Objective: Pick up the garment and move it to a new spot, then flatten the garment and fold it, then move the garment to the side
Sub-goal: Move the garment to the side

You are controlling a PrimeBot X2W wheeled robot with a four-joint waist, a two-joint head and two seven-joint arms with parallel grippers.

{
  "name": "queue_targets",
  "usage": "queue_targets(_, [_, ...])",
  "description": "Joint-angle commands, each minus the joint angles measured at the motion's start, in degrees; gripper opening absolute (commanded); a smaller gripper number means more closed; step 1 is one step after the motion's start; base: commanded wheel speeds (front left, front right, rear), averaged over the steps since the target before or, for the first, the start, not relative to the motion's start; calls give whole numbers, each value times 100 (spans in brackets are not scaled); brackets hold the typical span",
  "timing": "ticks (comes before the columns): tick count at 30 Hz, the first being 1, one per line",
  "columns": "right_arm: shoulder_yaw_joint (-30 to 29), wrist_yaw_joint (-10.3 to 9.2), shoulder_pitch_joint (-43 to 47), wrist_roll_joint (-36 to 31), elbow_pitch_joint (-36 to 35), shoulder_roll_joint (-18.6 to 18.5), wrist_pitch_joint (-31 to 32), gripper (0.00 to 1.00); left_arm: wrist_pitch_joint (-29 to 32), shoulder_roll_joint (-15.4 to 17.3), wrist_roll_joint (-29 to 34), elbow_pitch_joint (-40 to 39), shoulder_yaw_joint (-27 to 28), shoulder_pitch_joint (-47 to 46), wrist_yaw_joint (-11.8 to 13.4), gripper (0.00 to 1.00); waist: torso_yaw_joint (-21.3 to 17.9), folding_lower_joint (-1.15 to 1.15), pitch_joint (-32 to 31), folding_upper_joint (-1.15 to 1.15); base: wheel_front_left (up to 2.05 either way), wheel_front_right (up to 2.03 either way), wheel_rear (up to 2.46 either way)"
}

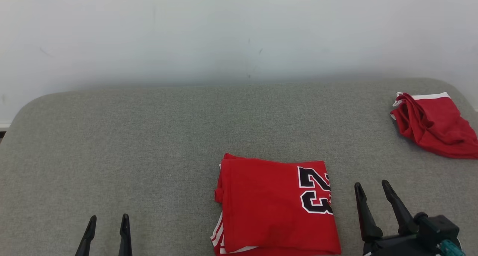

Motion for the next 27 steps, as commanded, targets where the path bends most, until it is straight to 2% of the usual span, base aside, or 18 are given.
queue_targets(1, [58, -17, -192, -9, 79, -69, 118, 100, -16, -30, -20, 4, 1, 40, 5, 100, -2, 0, 39, 0, 0, 0, 0])
queue_targets(7, [180, -17, -737, -65, 547, -90, 621, 100, -16, -61, 12, 15, -96, -149, 5, 100, 94, 0, 230, 0, 0, 0, 0])
queue_targets(12, [345, -17, -1167, -29, 1229, -71, 915, 100, -16, -73, 17, 74, -172, -278, 6, 100, 230, 0, 386, 0, 0, 0, 0])
queue_targets(20, [497, -17, -1591, 123, 2466, -3, 814, 100, -16, -102, 16, 163, -181, -371, 6, 100, 385, 0, 458, 0, 0, 0, 0])
queue_targets(27, [604, -17, -1803, 212, 3281, 115, 666, 100, -16, -117, 33, 184, -131, -348, 6, 100, 389, 0, 471, 0, 0, 0, 0])
